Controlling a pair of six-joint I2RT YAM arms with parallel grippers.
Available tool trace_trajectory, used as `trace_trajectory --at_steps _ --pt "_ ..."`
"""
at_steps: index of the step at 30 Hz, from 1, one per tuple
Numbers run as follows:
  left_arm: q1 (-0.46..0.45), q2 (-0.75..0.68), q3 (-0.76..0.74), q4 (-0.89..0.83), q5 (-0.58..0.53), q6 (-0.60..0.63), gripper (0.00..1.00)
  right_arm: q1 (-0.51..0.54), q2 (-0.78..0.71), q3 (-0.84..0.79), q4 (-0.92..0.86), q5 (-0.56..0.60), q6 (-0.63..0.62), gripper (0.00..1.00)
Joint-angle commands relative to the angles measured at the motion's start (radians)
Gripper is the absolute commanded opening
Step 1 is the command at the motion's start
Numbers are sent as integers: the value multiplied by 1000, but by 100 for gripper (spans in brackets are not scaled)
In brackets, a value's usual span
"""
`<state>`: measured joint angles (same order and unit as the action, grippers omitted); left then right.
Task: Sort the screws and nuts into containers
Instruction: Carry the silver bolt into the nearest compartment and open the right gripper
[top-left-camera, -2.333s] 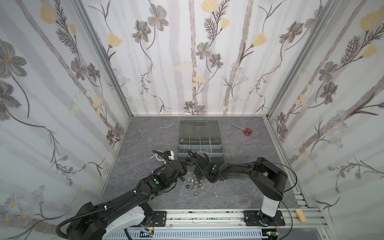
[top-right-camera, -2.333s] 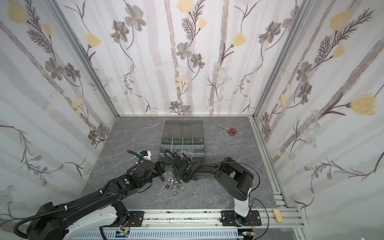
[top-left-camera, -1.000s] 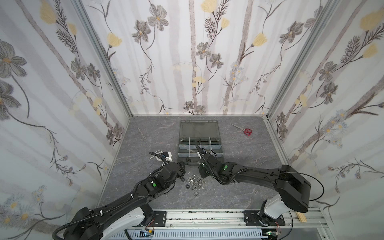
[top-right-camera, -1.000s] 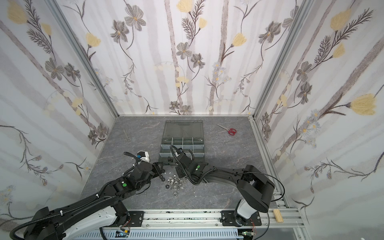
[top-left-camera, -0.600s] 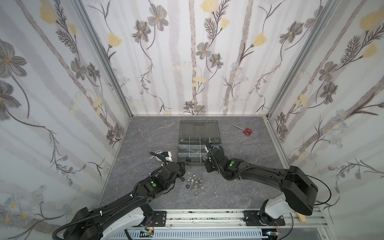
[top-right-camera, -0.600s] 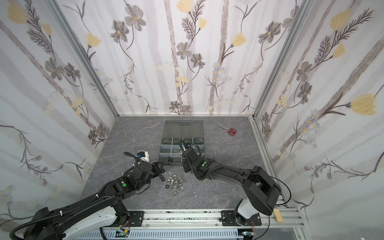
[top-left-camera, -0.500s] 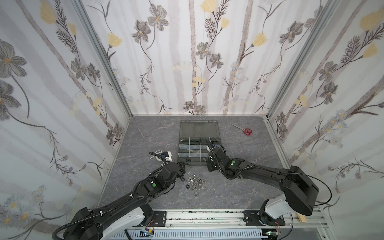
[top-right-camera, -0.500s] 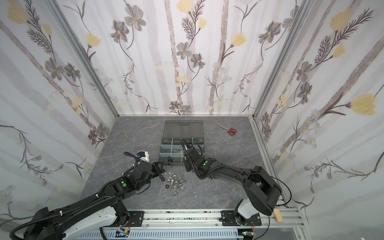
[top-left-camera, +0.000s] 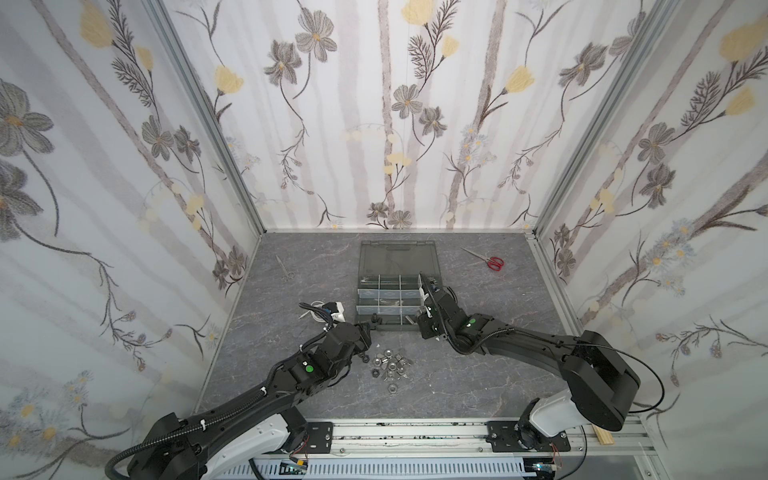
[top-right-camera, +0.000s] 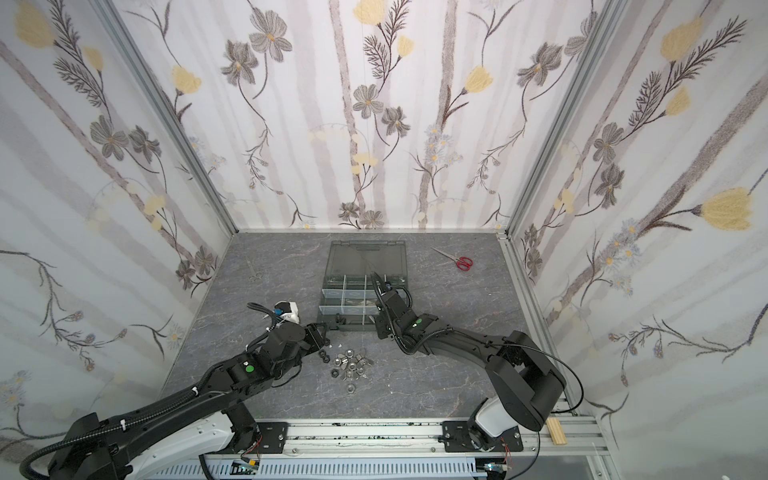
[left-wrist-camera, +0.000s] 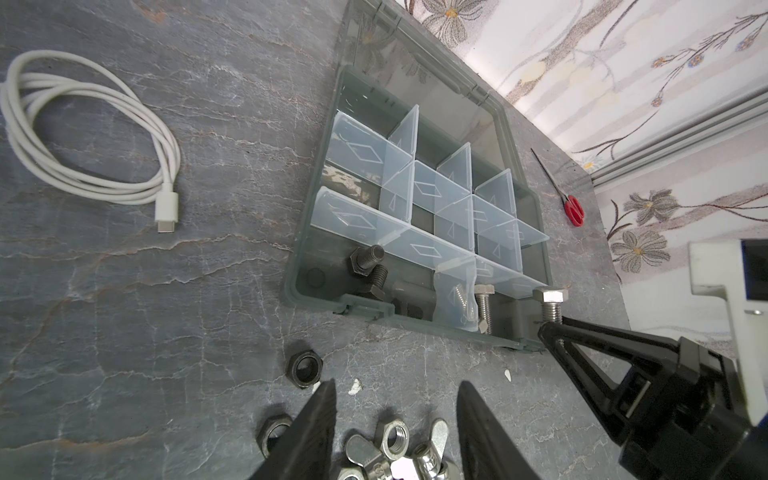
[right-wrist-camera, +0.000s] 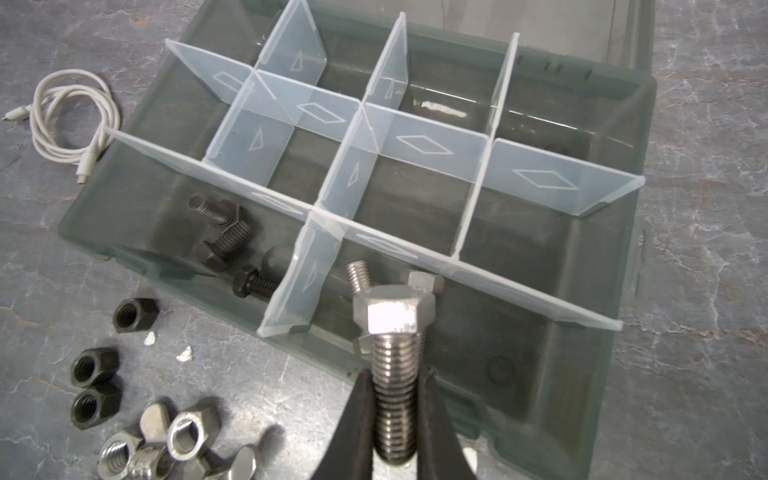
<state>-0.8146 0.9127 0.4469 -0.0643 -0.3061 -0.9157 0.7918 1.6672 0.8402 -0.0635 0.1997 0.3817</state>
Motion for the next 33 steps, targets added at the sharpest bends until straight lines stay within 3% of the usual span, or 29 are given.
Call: trace_trajectory --at_steps 1,7,11,14,33 --pt "1 6 11 11 -16 0 49 -12 4 -9 82 -3 -4 7" --pt "2 9 14 11 -18 3 49 -32 12 -29 94 -22 5 13" --pt "1 12 16 11 -16 3 49 -44 3 -39 99 -13 17 37" --pt "2 14 18 11 -16 1 49 -50 -13 -45 103 -14 21 49" --pt "2 31 13 10 7 -15 49 -59 -40 -47 123 -73 46 55"
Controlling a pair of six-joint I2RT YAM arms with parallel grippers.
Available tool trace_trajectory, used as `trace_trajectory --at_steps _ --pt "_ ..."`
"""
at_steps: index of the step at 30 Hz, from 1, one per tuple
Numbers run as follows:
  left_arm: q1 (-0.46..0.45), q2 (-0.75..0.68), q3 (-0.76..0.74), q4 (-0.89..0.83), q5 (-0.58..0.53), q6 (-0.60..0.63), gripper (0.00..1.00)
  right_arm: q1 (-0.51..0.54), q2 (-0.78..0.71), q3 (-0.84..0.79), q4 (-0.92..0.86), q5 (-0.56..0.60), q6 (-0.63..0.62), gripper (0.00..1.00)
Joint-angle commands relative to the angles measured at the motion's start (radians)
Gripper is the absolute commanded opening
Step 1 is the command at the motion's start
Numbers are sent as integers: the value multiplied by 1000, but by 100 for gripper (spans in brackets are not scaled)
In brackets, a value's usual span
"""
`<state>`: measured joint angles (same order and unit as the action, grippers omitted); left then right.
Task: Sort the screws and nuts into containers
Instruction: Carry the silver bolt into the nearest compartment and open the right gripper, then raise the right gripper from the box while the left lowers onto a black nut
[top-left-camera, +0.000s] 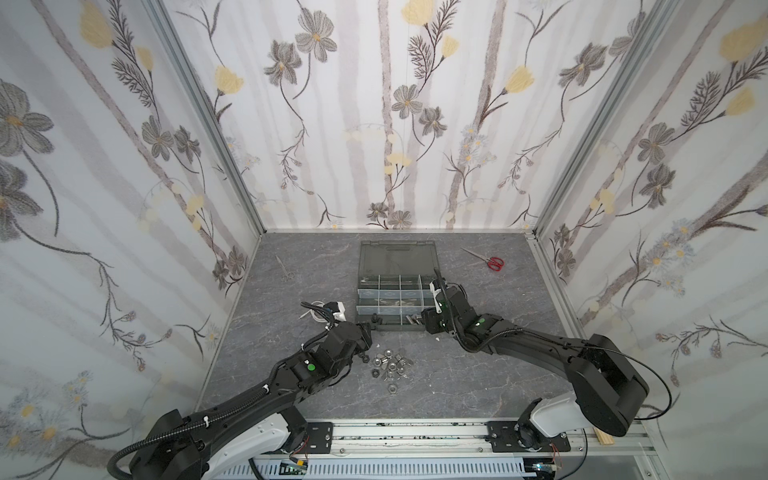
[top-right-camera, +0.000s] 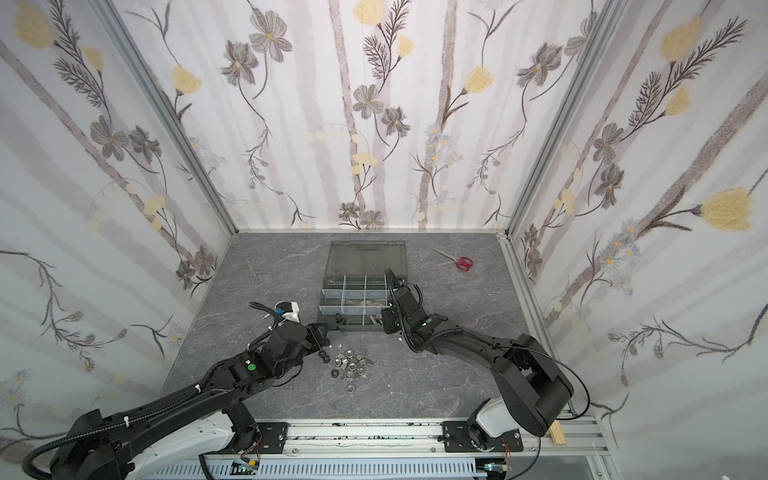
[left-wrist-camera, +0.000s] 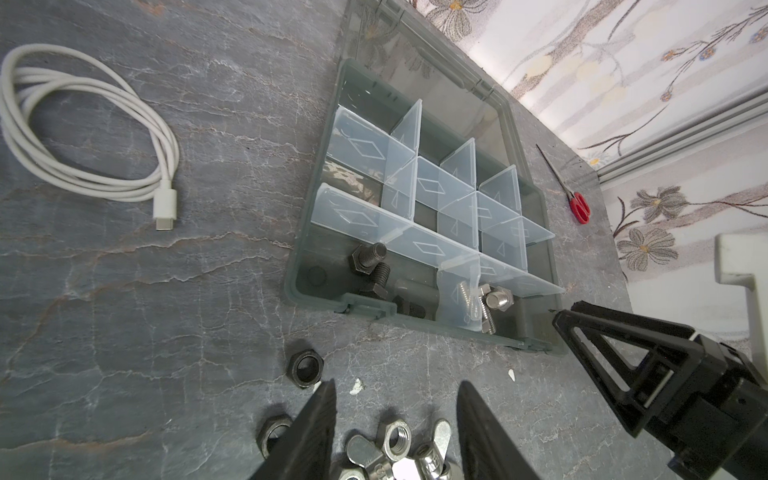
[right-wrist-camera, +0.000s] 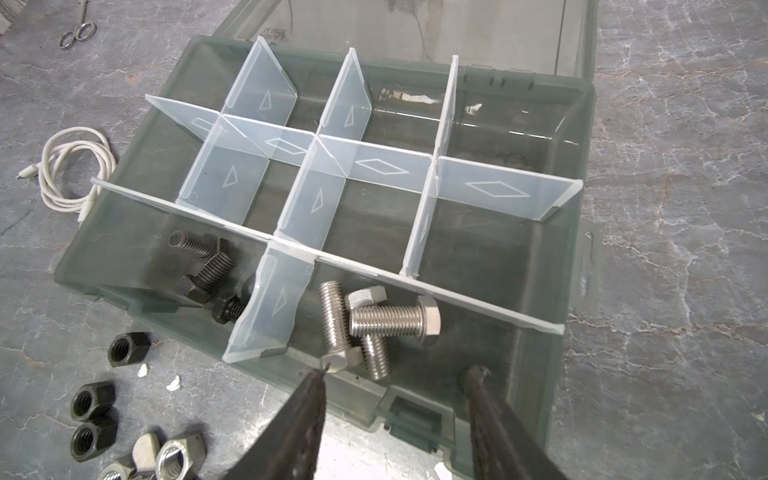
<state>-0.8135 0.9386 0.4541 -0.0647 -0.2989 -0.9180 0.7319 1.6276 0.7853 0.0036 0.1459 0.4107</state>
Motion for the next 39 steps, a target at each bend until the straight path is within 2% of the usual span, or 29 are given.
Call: trace_trajectory --at_steps 1,21,31,39 --pt "0 9 6 11 2 -12 49 0 1 8 61 -24 22 55" --pt "0 88 10 11 17 2 49 0 -3 -24 86 -64 111 56" --pt "0 227 27 11 44 56 49 1 -20 -68 77 -60 132 56" --pt "0 300 38 11 23 108 49 0 -20 -63 71 -49 136 57"
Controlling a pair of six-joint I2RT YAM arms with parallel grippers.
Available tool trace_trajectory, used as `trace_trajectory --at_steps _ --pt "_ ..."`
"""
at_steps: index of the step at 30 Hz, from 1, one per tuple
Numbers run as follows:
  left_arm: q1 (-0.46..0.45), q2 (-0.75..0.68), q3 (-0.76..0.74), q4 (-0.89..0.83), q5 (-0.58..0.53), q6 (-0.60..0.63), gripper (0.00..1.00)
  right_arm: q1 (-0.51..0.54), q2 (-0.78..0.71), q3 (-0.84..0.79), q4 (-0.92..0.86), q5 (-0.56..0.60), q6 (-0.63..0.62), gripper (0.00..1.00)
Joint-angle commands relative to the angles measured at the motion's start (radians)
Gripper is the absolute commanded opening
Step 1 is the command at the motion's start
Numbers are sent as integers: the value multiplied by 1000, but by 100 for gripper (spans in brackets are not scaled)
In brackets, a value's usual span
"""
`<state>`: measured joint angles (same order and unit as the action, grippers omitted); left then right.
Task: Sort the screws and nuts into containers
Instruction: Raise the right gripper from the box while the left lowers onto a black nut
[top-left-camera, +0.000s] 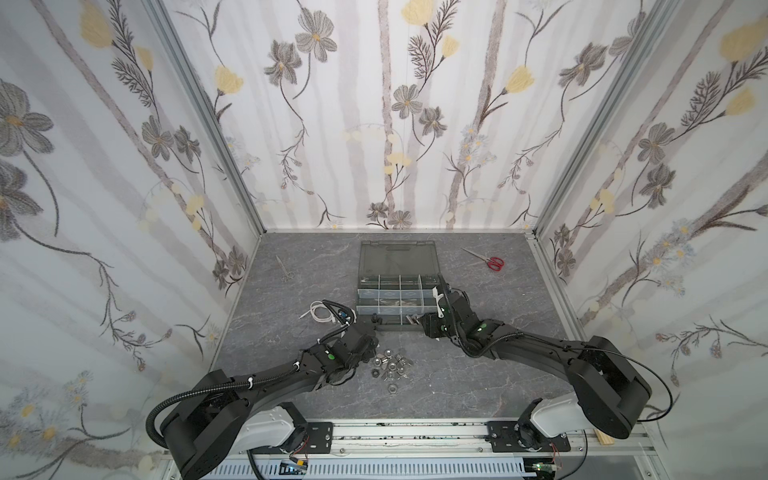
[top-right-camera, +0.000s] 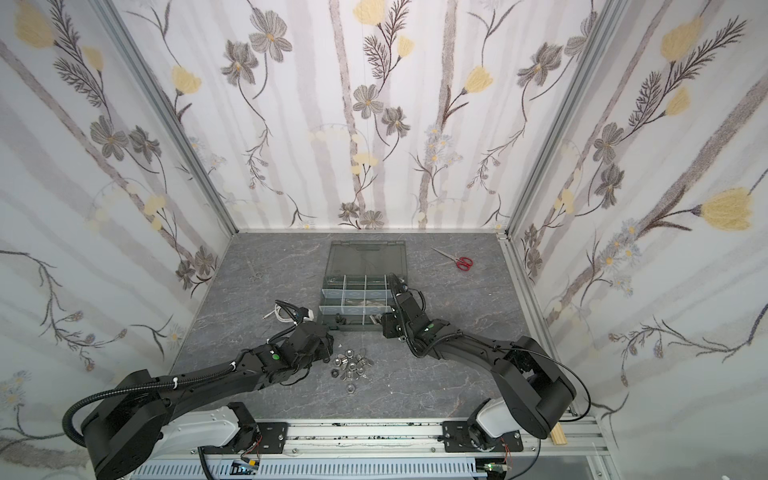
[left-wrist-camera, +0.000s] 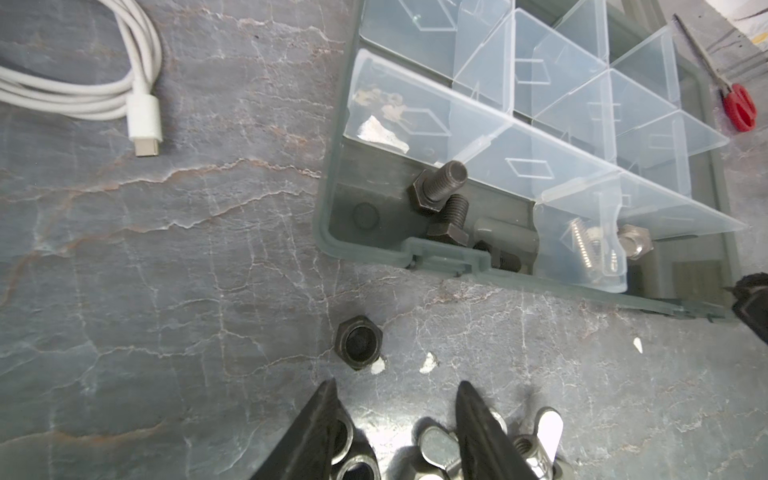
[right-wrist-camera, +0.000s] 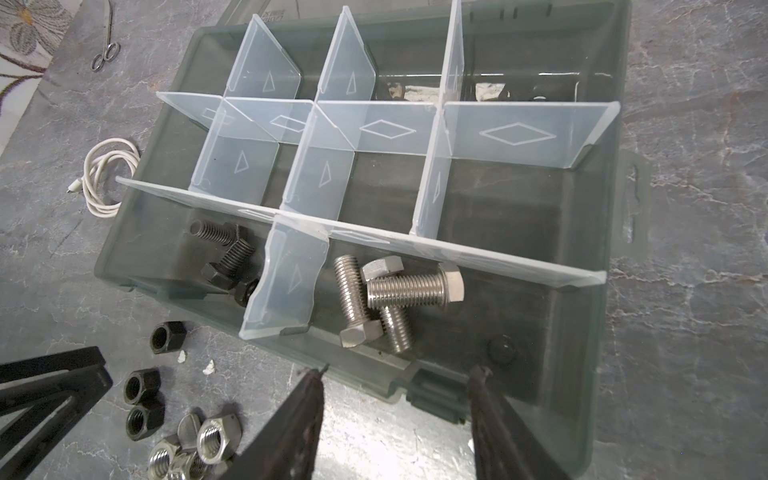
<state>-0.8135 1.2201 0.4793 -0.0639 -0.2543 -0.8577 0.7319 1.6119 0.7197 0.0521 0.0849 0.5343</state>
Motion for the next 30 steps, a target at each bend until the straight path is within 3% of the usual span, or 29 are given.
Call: trace_trajectory --at_steps 1,20,30 --pt "0 29 17 10 -21 59 49 1 -4 3 24 10 15 57" --pt "2 209 71 9 -37 169 49 1 8 23 2 5 13 57" --pt "5 287 95 6 -33 201 39 2 -10 20 -18 24 17 57"
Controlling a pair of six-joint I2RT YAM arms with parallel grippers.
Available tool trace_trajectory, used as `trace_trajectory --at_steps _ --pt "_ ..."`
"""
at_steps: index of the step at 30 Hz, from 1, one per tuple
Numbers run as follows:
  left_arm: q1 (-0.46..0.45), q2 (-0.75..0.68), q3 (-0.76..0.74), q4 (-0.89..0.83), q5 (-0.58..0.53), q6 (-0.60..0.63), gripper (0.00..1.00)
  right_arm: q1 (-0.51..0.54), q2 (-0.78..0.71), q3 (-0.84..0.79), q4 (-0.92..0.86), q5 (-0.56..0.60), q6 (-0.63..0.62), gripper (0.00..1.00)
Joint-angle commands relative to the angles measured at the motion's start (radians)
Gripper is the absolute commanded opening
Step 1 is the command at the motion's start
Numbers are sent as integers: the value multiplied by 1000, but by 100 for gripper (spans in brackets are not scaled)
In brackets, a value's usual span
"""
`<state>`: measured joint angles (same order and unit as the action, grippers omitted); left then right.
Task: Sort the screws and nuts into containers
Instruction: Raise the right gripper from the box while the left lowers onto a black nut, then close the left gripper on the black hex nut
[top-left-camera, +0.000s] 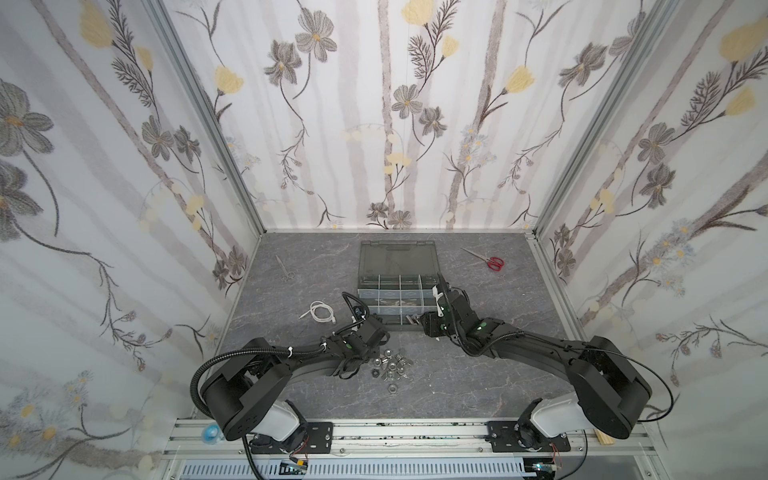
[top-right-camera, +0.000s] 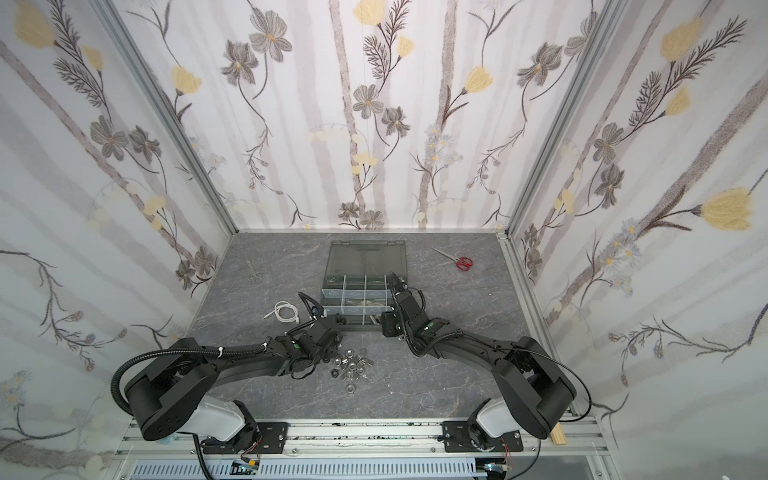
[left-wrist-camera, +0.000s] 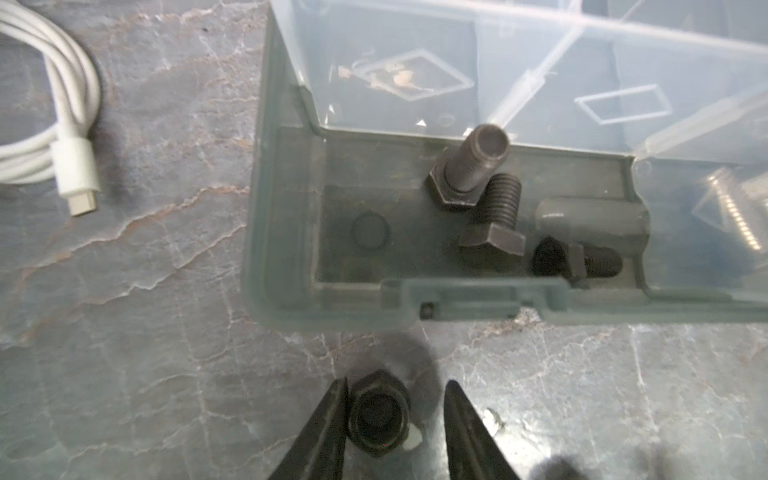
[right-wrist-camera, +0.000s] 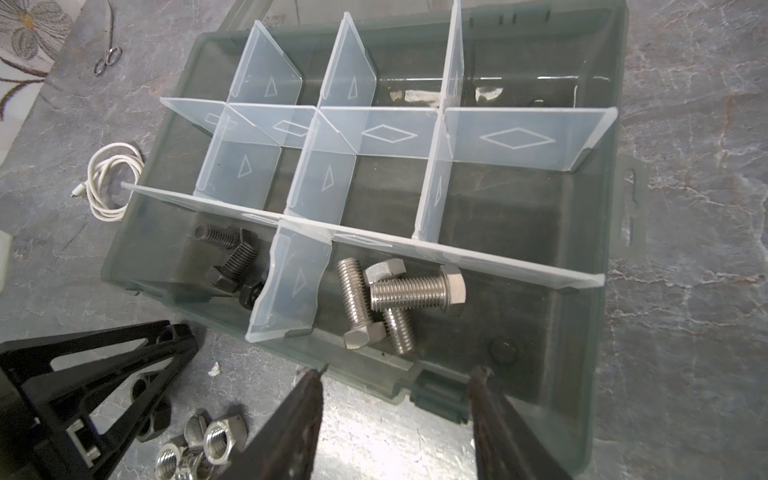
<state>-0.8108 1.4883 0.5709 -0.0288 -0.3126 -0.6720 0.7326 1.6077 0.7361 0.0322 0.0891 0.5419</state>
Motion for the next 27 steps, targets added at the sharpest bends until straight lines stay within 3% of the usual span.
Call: trace_trajectory --at_steps 1,8,27 --pt "1 25 5 -29 27 15 38 1 -6 1 2 21 10 57" --pt "-1 29 1 -33 37 5 29 1 -41 -9 -9 24 6 57" --pt "-3 -29 -14 -40 74 3 24 1 -82 -18 -32 45 7 57"
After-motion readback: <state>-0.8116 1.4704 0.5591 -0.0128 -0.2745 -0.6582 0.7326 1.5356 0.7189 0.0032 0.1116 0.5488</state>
